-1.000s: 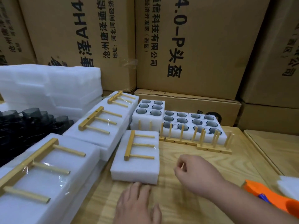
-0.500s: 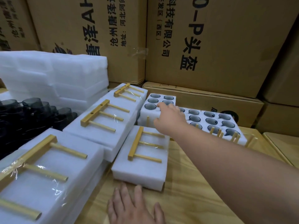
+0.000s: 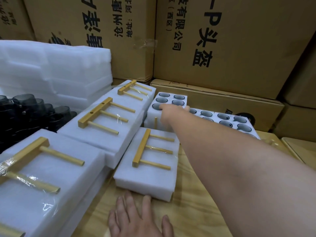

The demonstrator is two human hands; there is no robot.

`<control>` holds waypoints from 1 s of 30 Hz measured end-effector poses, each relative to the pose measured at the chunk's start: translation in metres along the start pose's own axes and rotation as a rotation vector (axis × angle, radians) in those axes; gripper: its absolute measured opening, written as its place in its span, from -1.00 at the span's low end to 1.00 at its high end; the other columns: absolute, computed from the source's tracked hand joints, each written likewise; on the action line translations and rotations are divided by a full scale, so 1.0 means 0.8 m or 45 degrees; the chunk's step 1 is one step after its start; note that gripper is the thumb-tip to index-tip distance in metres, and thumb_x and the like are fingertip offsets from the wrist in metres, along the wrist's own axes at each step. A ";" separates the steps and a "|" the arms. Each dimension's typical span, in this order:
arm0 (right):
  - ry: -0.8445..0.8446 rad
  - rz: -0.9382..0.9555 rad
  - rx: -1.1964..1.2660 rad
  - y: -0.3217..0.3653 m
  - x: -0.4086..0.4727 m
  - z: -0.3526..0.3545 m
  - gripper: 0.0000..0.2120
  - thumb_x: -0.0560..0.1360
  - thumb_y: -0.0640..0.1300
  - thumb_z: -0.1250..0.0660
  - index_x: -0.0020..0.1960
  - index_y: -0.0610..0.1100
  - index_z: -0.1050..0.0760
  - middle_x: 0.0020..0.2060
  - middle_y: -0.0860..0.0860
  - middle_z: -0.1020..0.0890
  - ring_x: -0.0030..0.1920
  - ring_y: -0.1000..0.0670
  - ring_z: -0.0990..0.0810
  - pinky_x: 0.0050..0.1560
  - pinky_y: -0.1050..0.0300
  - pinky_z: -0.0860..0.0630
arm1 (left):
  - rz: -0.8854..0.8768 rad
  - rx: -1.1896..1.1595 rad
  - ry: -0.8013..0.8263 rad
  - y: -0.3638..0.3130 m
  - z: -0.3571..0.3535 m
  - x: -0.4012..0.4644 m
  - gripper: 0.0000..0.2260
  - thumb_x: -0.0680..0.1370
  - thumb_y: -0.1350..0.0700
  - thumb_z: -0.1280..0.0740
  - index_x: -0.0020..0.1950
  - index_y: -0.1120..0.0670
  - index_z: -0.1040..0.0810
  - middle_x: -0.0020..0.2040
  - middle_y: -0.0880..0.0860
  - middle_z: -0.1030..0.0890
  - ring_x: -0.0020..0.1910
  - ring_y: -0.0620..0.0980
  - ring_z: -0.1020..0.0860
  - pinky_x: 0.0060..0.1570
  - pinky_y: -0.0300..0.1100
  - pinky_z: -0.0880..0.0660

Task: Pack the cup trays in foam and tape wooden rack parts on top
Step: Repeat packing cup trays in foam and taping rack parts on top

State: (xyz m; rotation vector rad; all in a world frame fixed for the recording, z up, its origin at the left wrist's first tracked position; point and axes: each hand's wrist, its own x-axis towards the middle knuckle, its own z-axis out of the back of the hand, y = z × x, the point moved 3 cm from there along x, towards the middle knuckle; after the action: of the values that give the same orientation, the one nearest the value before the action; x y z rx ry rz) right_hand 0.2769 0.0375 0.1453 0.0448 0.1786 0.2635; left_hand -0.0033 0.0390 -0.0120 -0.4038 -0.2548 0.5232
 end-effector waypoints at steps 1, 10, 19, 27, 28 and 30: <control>-0.024 0.021 0.007 -0.001 0.003 -0.004 -0.51 0.35 -0.03 -0.24 0.19 0.40 -0.38 -0.17 0.03 -0.41 0.13 -0.17 -0.30 0.15 -0.16 -0.18 | -0.001 0.004 -0.001 0.000 0.000 0.001 -0.38 0.17 -0.25 -0.18 -0.02 0.09 -0.73 0.24 0.38 -0.59 0.17 0.39 -0.58 0.22 0.22 -0.28; -0.185 -0.020 0.311 -0.010 -0.002 0.022 -0.52 0.48 -0.12 -0.29 0.35 0.21 -0.34 -0.04 -0.07 -0.46 0.10 -0.14 -0.29 0.08 -0.01 -0.24 | 0.008 0.032 0.030 -0.002 0.005 0.000 -0.38 0.17 -0.25 -0.18 -0.01 0.08 -0.73 0.24 0.36 -0.60 0.18 0.43 -0.59 0.23 0.23 -0.27; -0.453 0.210 0.505 -0.054 -0.056 0.115 -0.64 0.58 -0.19 -0.21 0.35 0.04 -0.42 0.14 -0.06 -0.53 0.08 -0.15 -0.52 0.21 -0.16 -0.51 | -0.012 0.054 -0.055 -0.004 0.016 -0.008 -0.37 0.22 -0.24 -0.16 0.04 0.10 -0.72 0.28 0.38 -0.57 0.24 0.42 -0.55 0.26 0.31 -0.37; -0.522 0.200 0.490 -0.135 -0.158 0.152 -0.63 0.57 -0.12 -0.26 0.36 0.10 -0.44 0.09 0.02 -0.53 -0.01 -0.05 -0.54 -0.25 0.13 -0.43 | 0.069 0.065 -0.106 -0.005 0.031 -0.015 -0.25 0.26 -0.30 -0.01 0.24 0.00 -0.66 0.46 0.27 -0.46 0.46 0.30 -0.39 0.45 0.20 -0.18; -0.528 0.195 0.483 -0.145 -0.175 0.153 -0.64 0.58 -0.10 -0.27 0.36 0.10 -0.43 0.08 0.03 -0.52 -0.03 -0.02 -0.54 -0.26 0.15 -0.41 | 0.071 0.067 -0.088 -0.006 0.033 -0.017 -0.24 0.26 -0.31 0.01 0.28 -0.03 -0.63 0.49 0.25 -0.43 0.48 0.27 -0.35 0.47 0.17 -0.15; -0.523 0.189 0.473 -0.164 -0.210 0.150 -0.65 0.59 -0.08 -0.28 0.36 0.09 -0.43 0.07 0.07 -0.52 -0.07 0.05 -0.54 -0.25 0.16 -0.44 | 0.073 0.079 -0.053 -0.009 0.037 -0.018 -0.26 0.28 -0.32 -0.01 0.34 -0.08 -0.57 0.53 0.21 -0.37 0.52 0.23 -0.29 0.48 0.12 -0.12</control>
State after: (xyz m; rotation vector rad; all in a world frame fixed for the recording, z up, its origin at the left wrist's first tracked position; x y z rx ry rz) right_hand 0.1723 -0.1354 0.2832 0.4783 -0.1876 0.3608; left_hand -0.0224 0.0351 0.0156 -0.3413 -0.2672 0.5950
